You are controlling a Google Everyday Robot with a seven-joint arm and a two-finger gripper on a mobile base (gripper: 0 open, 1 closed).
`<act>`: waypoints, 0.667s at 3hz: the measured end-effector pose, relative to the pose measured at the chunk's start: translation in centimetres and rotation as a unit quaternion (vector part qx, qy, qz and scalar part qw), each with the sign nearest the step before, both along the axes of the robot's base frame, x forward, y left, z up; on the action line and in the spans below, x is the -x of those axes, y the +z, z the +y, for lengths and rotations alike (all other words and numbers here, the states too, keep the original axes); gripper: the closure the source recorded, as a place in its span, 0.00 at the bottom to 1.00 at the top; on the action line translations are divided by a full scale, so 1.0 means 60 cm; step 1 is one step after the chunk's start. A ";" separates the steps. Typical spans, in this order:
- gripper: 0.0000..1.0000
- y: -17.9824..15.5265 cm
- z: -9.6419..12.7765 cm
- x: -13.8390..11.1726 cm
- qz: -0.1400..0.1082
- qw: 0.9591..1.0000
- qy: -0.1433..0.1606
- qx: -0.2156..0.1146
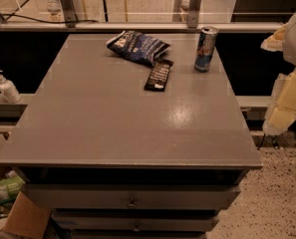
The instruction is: Pick rxbar chocolate
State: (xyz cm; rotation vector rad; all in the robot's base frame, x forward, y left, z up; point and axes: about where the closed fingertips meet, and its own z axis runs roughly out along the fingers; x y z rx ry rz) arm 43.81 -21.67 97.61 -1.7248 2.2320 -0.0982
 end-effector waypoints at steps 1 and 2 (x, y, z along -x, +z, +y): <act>0.00 0.000 0.000 0.000 0.000 1.000 0.000 0.000; 0.00 -0.002 0.022 0.014 -0.009 1.000 -0.007 -0.013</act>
Offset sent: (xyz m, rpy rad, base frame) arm -0.0211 0.0320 -0.0085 0.0651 -0.0245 -0.0376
